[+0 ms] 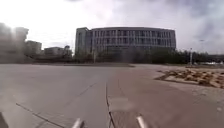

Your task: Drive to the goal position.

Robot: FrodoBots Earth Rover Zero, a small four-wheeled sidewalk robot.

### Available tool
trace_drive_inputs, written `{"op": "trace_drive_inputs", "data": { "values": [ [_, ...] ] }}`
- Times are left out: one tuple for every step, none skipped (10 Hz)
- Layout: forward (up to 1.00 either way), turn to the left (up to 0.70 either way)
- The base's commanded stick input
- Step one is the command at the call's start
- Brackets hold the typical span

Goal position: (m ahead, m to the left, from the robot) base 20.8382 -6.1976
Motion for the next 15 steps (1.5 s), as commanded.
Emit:
{"op": "trace_drive_inputs", "data": {
  "values": [
    [1.0, 0.0],
    [1.0, 0.0],
    [1.0, 0.0],
    [1.0, 0.0],
    [1.0, 0.0],
    [1.0, 0.0],
    [1.0, 0.0],
    [1.0, 0.0],
    [1.0, 0.11],
    [1.0, 0.27],
    [1.0, 0.27],
    [1.0, 0.27],
    [1.0, 0.27],
    [1.0, 0.27],
    [1.0, 0.27]
  ]
}}
